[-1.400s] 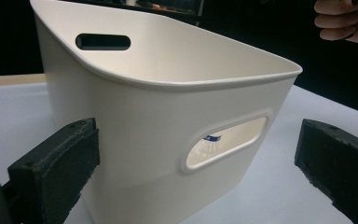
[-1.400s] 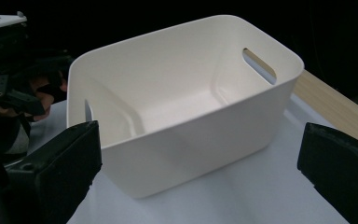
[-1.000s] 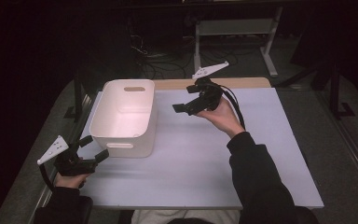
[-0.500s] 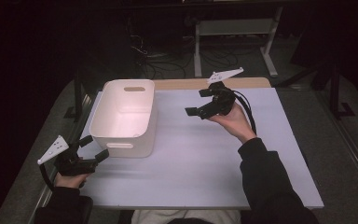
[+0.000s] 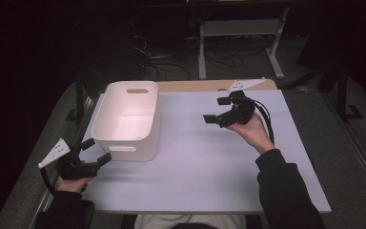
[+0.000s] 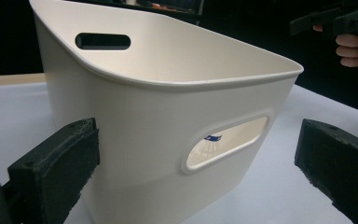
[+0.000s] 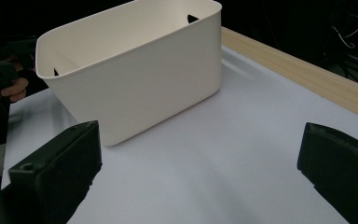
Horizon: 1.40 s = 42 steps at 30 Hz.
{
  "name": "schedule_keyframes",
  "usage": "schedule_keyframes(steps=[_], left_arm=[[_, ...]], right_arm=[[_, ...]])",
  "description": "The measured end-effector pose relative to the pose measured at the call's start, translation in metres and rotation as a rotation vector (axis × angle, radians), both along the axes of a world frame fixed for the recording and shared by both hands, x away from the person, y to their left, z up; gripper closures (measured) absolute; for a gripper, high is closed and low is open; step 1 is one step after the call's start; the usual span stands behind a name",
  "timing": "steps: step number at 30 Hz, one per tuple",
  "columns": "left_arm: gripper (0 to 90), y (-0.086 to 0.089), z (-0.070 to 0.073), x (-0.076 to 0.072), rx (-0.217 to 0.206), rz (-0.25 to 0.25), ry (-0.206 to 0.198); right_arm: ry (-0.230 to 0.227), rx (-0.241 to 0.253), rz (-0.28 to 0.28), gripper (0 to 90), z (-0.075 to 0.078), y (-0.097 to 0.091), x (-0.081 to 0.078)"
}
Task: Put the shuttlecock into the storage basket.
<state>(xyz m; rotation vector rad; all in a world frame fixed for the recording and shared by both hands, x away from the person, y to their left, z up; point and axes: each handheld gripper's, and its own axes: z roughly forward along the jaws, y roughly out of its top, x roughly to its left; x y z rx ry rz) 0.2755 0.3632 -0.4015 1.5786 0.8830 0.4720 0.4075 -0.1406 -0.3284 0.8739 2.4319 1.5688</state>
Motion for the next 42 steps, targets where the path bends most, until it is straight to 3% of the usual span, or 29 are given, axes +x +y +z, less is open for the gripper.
schedule_keyframes(steps=[16,42], left_arm=[[0.0,0.000,0.000,0.000,-0.003,0.004,0.001],[0.0,0.000,0.000,0.000,-0.001,0.007,0.001]], right_arm=[[0.017,0.036,-0.054,0.0,-0.021,-0.037,-0.013],[0.050,0.030,-0.110,0.0,-0.046,-0.079,-0.041]])
